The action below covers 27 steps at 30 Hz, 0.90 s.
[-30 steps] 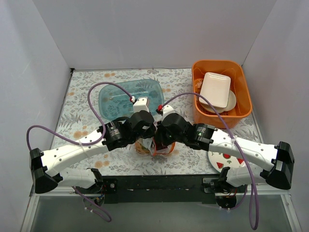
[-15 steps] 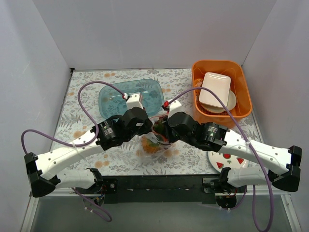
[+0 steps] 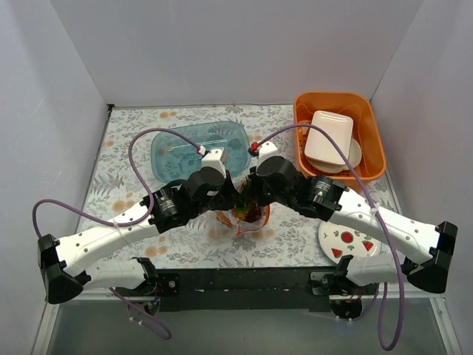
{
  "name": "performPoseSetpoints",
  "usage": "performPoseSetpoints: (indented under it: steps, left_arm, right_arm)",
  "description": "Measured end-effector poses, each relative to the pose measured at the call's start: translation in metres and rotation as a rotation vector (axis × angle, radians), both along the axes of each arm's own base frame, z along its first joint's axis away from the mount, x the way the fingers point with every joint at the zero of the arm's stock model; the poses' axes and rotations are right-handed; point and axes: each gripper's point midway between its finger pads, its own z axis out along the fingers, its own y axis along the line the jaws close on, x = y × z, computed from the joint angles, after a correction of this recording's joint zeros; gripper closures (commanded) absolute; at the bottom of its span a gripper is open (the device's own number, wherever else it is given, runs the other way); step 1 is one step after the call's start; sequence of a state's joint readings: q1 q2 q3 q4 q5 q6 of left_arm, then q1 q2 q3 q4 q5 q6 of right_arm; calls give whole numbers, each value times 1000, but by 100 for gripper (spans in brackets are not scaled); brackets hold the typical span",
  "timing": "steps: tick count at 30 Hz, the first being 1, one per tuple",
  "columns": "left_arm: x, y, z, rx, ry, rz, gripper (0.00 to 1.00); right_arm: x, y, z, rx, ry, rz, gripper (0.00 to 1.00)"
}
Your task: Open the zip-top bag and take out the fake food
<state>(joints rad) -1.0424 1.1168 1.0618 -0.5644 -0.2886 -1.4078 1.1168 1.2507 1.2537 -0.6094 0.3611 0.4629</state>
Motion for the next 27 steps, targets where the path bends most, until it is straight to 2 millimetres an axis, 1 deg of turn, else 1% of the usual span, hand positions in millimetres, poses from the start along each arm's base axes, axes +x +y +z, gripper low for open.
performPoseSetpoints:
  steps: [3, 6, 12, 15, 23, 27]
  left_arm:
    - [1, -4, 0, -5, -1, -6, 100]
    - [2, -4, 1, -11, -1, 3, 100]
    - [5, 4, -4, -2, 16, 65, 100]
    - [6, 6, -4, -5, 21, 85, 100]
    - [8, 3, 0, -34, 24, 102, 100]
    - [8, 4, 2, -38, 22, 103, 100]
  right_arm:
    - [6, -13, 3, 28, 7, -27, 99]
    - [2, -17, 11, 62, 6, -20, 99]
    - [-15, -9, 14, 77, 11, 31, 99]
    - [-20, -7, 15, 82, 10, 40, 99]
    - [-16, -22, 23, 72, -24, 1, 99]
    - [-10, -28, 29, 63, -36, -11, 99]
